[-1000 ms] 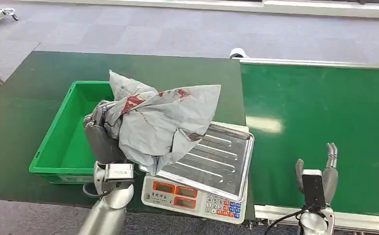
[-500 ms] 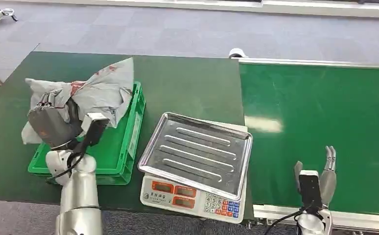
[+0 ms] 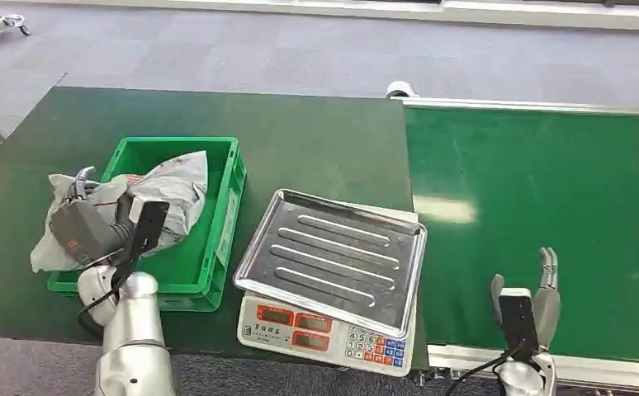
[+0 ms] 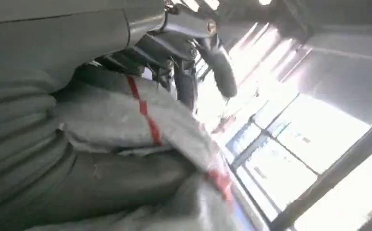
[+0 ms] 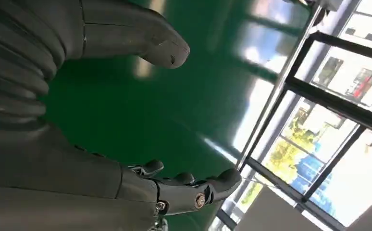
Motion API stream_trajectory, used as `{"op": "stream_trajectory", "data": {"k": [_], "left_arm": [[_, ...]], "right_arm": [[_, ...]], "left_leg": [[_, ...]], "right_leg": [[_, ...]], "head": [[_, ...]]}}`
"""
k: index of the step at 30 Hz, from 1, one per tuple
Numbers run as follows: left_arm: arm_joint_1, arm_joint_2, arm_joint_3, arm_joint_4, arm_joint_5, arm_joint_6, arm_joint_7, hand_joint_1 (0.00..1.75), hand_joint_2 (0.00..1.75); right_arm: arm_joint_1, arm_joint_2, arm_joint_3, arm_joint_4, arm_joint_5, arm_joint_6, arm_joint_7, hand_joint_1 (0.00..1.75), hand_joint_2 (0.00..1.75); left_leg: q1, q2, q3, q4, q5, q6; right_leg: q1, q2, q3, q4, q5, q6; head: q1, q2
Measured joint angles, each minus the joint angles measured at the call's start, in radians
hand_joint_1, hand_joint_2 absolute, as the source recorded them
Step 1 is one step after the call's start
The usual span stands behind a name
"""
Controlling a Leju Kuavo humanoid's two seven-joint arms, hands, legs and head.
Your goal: Moved the parcel from conveyor to table for the left to box.
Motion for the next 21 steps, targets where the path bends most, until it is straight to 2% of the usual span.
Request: {"op": "stream_trajectory", "data": {"k": [4, 5, 10, 16, 21], "left_arm": [[-0.028, 0.004, -0.091, 0.156, 0.03, -0.011, 0.028, 0.0, 1.75], [-0.038, 0.005, -0.12, 0.195, 0.027, -0.036, 0.067, 0.0, 0.0], [-0.034, 0.03, -0.364, 0.294, 0.031, -0.209, 0.281, 0.0, 0.0], [-0.014, 0.064, -0.552, 0.297, 0.11, -0.187, 0.309, 0.0, 0.0], [-0.01, 0.076, -0.61, 0.296, 0.115, -0.184, 0.31, 0.0, 0.0]], "right_arm": [[-0.005, -0.005, 0.015, 0.005, -0.023, -0.001, 0.0, 0.0, 1.75], [-0.008, -0.007, 0.016, 0.007, -0.03, 0.003, 0.0, 0.0, 1.75], [-0.035, -0.018, 0.032, 0.022, -0.039, 0.018, 0.0, 0.0, 1.75], [-0.038, -0.024, 0.036, 0.035, -0.033, 0.023, 0.0, 0.0, 1.75], [-0.041, -0.026, 0.036, 0.039, -0.032, 0.023, 0.0, 0.0, 1.75]], "left_leg": [[-0.001, -0.005, 0.0, 0.0, 0.001, 0.001], [-0.002, -0.009, 0.0, 0.0, 0.002, 0.003], [-0.002, -0.009, 0.0, 0.0, 0.002, 0.003], [-0.002, -0.007, 0.0, 0.0, 0.003, 0.002], [-0.002, -0.007, 0.0, 0.0, 0.003, 0.002]], "right_leg": [[-0.001, -0.005, 0.002, 0.0, 0.0, 0.001], [-0.002, -0.008, 0.003, 0.0, -0.001, 0.001], [-0.002, -0.009, 0.004, 0.0, 0.0, 0.002], [-0.002, -0.006, 0.003, 0.0, 0.001, 0.002], [-0.002, -0.006, 0.002, 0.0, 0.001, 0.002]], "head": [[0.0, 0.0], [0.0, 0.0], [0.001, 0.0], [0.0, 0.0], [0.0, 0.0]]}}
